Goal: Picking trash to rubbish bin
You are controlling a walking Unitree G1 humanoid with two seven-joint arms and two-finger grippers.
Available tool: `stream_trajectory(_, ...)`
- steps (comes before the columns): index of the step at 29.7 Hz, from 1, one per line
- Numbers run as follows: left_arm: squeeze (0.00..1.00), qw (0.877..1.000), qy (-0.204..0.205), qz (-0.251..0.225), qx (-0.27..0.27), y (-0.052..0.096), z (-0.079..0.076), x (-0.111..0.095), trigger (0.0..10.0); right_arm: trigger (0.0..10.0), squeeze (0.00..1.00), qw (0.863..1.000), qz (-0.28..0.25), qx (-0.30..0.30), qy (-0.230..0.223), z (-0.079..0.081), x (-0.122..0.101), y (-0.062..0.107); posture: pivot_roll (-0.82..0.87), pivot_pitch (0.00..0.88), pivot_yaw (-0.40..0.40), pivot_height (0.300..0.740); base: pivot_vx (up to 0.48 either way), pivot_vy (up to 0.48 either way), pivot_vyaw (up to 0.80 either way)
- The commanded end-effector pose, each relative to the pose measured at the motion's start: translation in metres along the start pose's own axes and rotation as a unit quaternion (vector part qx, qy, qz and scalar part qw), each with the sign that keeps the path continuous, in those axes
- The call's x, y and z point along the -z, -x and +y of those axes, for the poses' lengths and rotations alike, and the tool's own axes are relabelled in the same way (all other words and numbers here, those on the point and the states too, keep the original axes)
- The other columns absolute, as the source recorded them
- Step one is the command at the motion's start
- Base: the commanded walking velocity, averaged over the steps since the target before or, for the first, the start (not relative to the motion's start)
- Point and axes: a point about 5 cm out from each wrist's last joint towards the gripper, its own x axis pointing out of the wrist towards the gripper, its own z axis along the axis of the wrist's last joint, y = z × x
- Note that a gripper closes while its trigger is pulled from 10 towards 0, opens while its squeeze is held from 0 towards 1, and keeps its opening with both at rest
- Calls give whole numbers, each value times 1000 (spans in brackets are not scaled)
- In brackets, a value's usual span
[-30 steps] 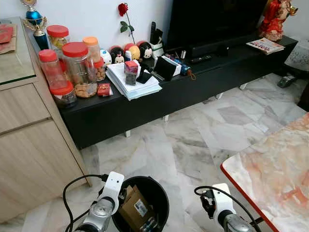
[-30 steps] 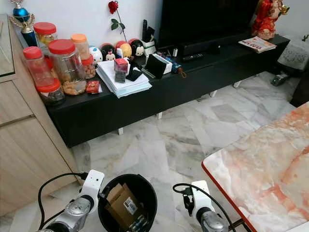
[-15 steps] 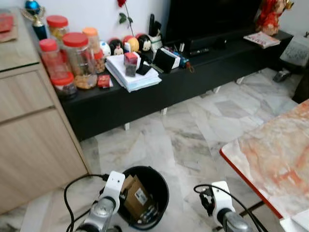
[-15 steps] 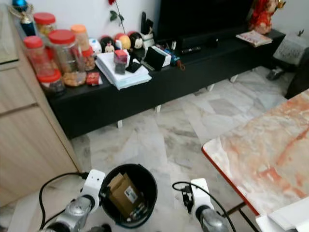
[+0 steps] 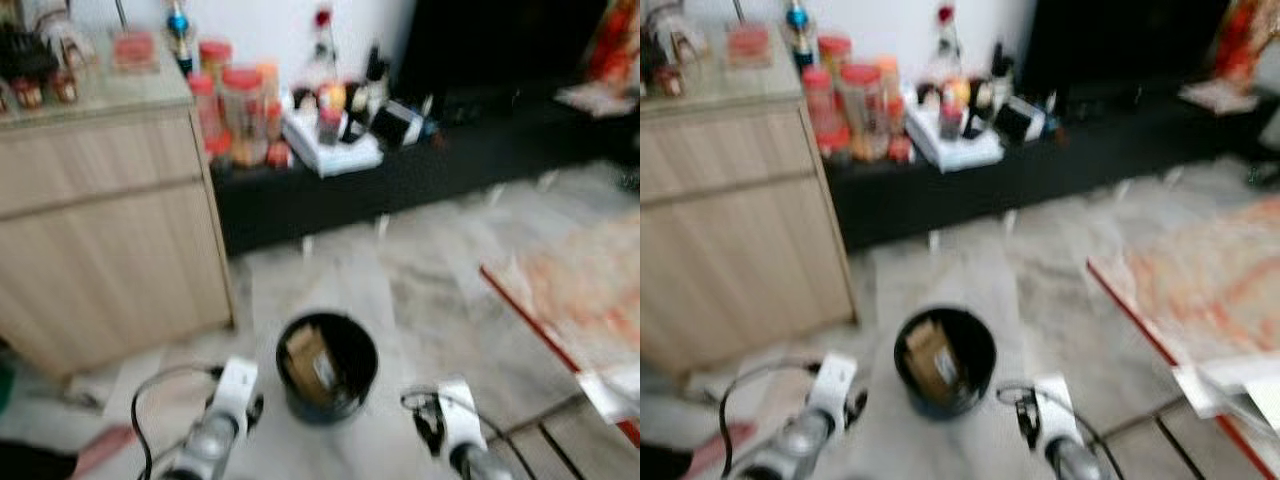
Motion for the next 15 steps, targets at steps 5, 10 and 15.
stream_trajectory(5, 0, 1000, 3, 4, 7, 1, -6, 3, 10000, 10000, 0, 1000, -13, 8, 4, -6, -8, -1, 38, 53, -93, 740, -108, 0, 0)
stream_trajectory(10, 0, 1000, 3, -1, 7, 0, -6, 0, 10000, 10000, 0, 1000, -16, 7, 5, -6, -10, -1, 38, 52, -93, 740, 0, 0, 0)
stream_trajectory(15, 0, 1000, -3, -13, 12, -1, -8, -6, 10000, 10000, 0, 999, -37, 4, 12, -6, -20, -3, 36, 49, -92, 740, 0, 0, 0)
